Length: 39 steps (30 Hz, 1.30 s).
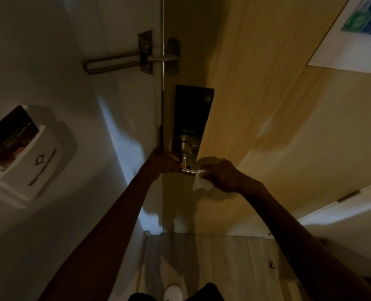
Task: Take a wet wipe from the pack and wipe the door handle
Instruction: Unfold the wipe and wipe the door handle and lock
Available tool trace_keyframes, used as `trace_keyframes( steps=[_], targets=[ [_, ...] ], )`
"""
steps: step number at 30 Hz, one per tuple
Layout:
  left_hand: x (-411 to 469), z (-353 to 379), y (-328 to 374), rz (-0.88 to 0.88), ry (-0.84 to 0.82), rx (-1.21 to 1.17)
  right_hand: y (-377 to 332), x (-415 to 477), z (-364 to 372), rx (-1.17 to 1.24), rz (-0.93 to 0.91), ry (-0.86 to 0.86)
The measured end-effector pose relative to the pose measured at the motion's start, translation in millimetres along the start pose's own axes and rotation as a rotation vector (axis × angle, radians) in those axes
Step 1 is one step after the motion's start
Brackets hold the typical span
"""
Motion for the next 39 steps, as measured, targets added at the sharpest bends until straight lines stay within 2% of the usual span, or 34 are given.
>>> trace_keyframes(
  steps=[2,5,7,10,13,16,19,23,27,30,32,36,39],
  targets=[
    [-0.4,0.9,-0.3,-0.025,-0.006,0.049,6.4,-6.6,1.6,-0.031,0.088,0.049],
    [2.2,0.8,4.2,0.12,0.062,0.125,-9.9,7.2,20.9,-0.081,0.107,0.076],
    [1.9,-0.3,1.3,0.099,0.087,0.134,-17.6,9.6,21.5,-0.109,0.117,0.121],
    [-2.0,-0.3,-0.7,-0.009,0.013,0.06,-13.9,-9.6,13.7,-0.078,0.123,0.256],
    [-2.5,-1.7,0.0,-0.035,-0.008,0.032,-25.6,-21.0,18.3,-0.095,0.085,0.372],
    [-4.4,-3.6,-0.7,-0.045,-0.012,0.011,-34.8,-3.9,22.8,-0.069,0.134,0.36],
    [-8.2,-5.2,4.4,-0.018,-0.004,0.028,-33.9,4.9,19.2,0.032,0.1,0.315],
    [-7.1,-4.3,4.7,0.01,0.015,0.074,-22.9,7.9,20.4,-0.027,0.135,0.205],
    [-8.0,0.5,15.1,0.145,0.056,0.282,-31.0,20.2,24.4,0.02,0.146,0.152],
    [-11.8,3.2,21.3,0.152,0.025,0.299,-33.8,14.2,21.7,0.014,0.096,0.223],
    [-13.0,0.4,21.3,0.119,0.023,0.279,-31.9,3.7,25.2,-0.093,0.078,0.285],
    [-8.7,-6.8,10.3,0.004,0.009,0.11,-38.5,0.6,32.5,-0.155,0.106,0.391],
    [-10.3,0.8,18.1,0.08,-0.05,0.285,-43.9,7.7,39.2,-0.196,0.069,0.362]
  ],
)
Point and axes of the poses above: each hand's wrist, its own x-axis towards the middle knuckle, its own z-axis out of the palm, y = z × x, the point moved 7 cm from there along x, towards the middle knuckle, and after that the axes turned 10 degrees about x, right-handed, at the moved point
